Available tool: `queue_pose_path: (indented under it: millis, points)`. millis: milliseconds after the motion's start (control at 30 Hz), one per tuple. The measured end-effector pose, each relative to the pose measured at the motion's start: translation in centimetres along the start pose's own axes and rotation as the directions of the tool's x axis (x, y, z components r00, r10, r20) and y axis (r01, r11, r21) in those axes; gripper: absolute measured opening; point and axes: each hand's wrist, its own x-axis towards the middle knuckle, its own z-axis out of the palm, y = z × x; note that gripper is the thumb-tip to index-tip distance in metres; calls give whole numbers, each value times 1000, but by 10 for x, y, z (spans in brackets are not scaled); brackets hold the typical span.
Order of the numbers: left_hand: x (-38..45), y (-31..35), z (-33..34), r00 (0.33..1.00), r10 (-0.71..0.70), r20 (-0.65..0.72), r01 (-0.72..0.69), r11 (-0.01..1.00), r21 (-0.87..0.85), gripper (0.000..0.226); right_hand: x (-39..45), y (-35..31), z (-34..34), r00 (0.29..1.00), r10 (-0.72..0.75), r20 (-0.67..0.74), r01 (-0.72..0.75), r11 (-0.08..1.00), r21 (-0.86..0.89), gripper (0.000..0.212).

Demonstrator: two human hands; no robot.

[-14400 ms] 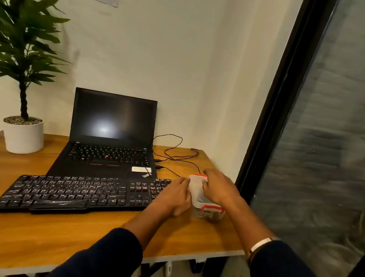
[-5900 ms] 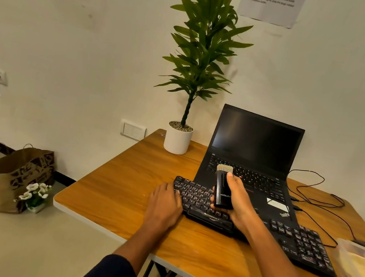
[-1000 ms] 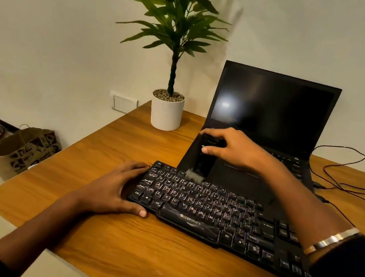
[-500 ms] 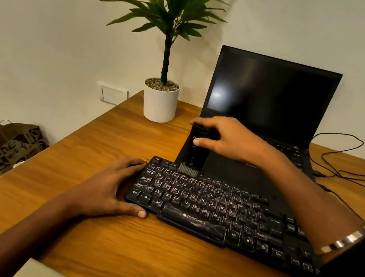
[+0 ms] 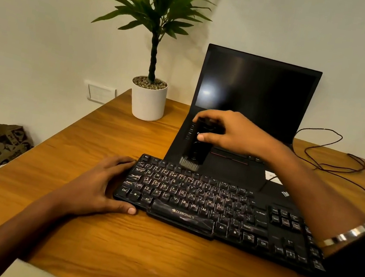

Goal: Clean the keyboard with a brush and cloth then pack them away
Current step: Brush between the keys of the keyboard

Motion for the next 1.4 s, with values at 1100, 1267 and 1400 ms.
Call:
queue_pose_path:
  millis: [1100,1267,1400]
  points:
    - [1,-4,1,1000,4,11,-4,1000,-6,120,-48,12,-23,996,74,52,-71,996,-48,43]
    - [6,-3,-10,990,-7,138,7,1000,3,125,-52,20,-21,991,99,90,-94,994,-64,43]
    - [21,5,-20,960,25,280,-45,997,67,134,-56,28,-31,974,168,151,-150,980,-128,44]
